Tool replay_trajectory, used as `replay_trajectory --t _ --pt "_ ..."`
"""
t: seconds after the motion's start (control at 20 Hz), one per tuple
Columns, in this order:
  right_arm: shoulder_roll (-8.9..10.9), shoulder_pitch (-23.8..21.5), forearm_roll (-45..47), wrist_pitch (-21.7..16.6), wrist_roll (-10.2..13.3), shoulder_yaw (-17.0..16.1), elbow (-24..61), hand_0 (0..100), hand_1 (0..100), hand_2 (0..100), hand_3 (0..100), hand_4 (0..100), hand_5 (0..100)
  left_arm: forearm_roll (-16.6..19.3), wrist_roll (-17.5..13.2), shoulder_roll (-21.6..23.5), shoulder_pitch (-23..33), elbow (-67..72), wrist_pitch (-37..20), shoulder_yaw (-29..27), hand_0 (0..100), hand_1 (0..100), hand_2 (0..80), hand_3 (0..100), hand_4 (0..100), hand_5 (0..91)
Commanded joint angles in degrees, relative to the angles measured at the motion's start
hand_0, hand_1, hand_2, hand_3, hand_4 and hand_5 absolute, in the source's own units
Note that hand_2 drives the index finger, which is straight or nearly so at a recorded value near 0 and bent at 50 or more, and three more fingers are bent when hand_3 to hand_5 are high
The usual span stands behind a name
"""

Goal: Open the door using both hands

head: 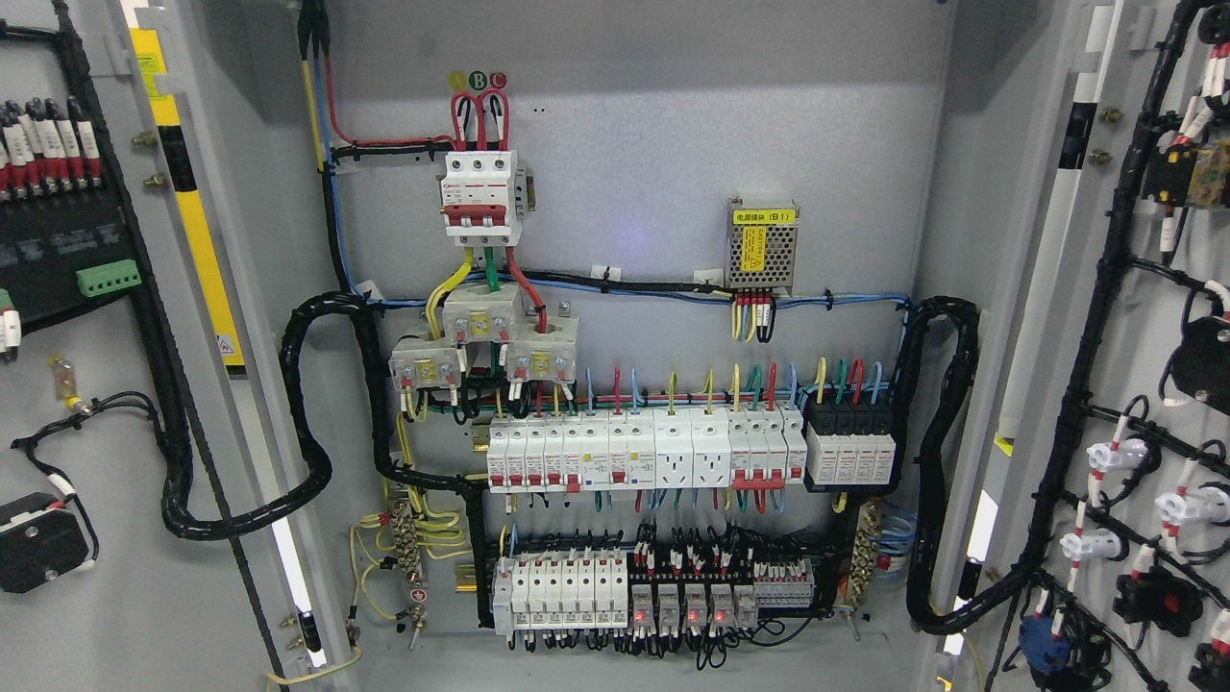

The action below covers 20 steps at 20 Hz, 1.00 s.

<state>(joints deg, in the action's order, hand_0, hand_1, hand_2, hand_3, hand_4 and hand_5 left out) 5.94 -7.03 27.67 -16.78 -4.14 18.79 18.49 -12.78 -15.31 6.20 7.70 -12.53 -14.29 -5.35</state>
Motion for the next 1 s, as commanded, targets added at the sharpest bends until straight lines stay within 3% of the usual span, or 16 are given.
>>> replay_trajectory --t 0.0,0.15,0.35,0.4,0.55,0.95 --pt "-1.63 1.58 -4.99 5.86 1.68 0.73 -11.99 22 7 0 0 0 0 1.27 2.3 -0.93 -1.29 11.47 1.54 14.76 27 14 0.0 0 0 0.0" --pt "-1.63 1.67 -8.32 10.7 1.77 0.73 -11.99 22 6 0 0 0 0 1.27 2.39 -0.93 -1.46 11.3 1.45 14.76 28 14 0.0 0 0 0.0" --pt "-1.81 1.67 -13.86 13.17 2.11 0.64 -12.51 22 7 0 0 0 0 1.36 2.57 -1.02 -1.73 11.38 1.54 15.02 29 13 0.0 0 0 0.0" --pt "-1.89 1.67 -13.96 13.7 3.16 0.64 -12.86 22 7 0 0 0 0 1.36 2.57 -1.1 -1.73 11.38 1.45 15.11 29 13 0.0 0 0 0.0" --pt "-1.9 1.67 -14.04 14.14 7.03 0.64 -13.13 22 7 0 0 0 0 1.36 2.4 -1.02 -1.73 11.56 1.45 15.02 30 13 0.0 0 0 0.0" --pt "-1.98 1.67 -14.04 14.32 7.13 0.46 -13.04 21 7 0 0 0 0 1.44 2.22 -0.93 -1.64 11.56 1.45 14.93 31 13 0.0 0 0 0.0"
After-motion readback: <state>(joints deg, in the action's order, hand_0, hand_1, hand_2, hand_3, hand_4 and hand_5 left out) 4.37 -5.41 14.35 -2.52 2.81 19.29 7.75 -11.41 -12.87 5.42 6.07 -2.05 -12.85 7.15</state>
